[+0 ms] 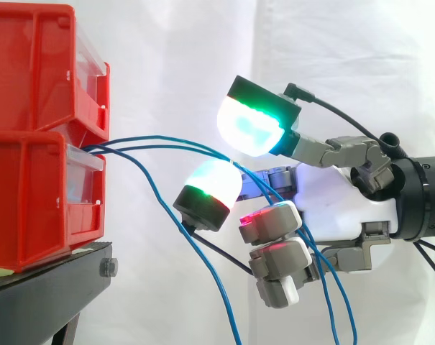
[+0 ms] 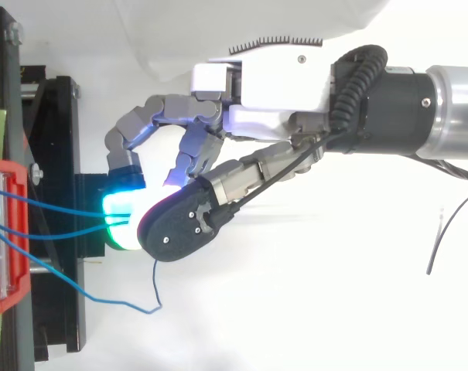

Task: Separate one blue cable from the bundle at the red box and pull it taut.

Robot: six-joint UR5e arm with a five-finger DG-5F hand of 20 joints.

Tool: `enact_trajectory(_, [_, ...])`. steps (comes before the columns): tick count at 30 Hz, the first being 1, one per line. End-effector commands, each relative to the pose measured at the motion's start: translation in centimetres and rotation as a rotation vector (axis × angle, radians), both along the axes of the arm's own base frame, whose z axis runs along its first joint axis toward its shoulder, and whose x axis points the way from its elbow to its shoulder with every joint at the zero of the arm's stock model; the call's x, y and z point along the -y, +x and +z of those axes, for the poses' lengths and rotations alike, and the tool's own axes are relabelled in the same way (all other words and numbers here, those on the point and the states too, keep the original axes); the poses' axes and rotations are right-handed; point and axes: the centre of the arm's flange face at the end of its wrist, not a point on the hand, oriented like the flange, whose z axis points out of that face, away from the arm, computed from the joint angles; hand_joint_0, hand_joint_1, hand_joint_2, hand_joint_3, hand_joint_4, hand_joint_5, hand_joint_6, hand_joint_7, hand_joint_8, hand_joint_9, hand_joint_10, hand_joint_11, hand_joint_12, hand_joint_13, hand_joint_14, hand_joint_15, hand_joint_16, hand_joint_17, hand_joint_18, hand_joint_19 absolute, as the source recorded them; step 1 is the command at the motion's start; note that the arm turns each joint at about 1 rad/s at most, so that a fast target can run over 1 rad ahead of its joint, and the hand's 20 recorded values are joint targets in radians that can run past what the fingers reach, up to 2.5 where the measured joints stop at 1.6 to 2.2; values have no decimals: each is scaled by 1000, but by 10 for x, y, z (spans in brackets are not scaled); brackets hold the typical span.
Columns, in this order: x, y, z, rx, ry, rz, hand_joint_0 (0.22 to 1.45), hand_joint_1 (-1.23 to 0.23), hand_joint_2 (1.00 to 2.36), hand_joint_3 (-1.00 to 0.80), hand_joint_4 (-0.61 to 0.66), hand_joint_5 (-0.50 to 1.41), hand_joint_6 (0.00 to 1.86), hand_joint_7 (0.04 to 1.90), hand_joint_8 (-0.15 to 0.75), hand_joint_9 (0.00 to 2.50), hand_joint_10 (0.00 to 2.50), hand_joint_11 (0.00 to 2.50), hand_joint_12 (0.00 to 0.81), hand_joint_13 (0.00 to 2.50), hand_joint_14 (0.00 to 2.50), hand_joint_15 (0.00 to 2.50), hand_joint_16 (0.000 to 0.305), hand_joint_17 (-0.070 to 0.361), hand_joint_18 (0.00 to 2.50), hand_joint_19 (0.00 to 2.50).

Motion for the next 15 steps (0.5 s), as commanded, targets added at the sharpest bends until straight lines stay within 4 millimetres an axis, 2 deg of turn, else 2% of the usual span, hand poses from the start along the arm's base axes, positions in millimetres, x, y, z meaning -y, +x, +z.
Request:
enact_trajectory(1, [0,0,1,4,0,0,610,-618,1005,-445,57,-155,827,1112,282,1191,28,1194,347,1157,32,1161,53,120,805,984])
enact_trajectory(5, [0,0,0,3,0,0,595,-703,1016,-235,27,-160,842,1128,297,1166,28,1202,362,1162,31,1161,55,124,817,970])
enact_trajectory(8, [0,1,0,4,0,0,603,-772,1019,-160,30,-171,861,1110,297,1152,26,1194,359,1158,32,1156,57,128,821,954])
enact_trajectory(12, [0,1,0,4,0,0,640,-862,1021,-150,-32,-192,884,1131,270,1110,27,1203,342,1131,33,1159,54,122,789,949])
enact_trajectory(15, [0,1,0,4,0,0,699,-914,1016,-270,-28,-199,894,1083,261,1085,27,1205,341,1119,33,1142,55,123,796,897])
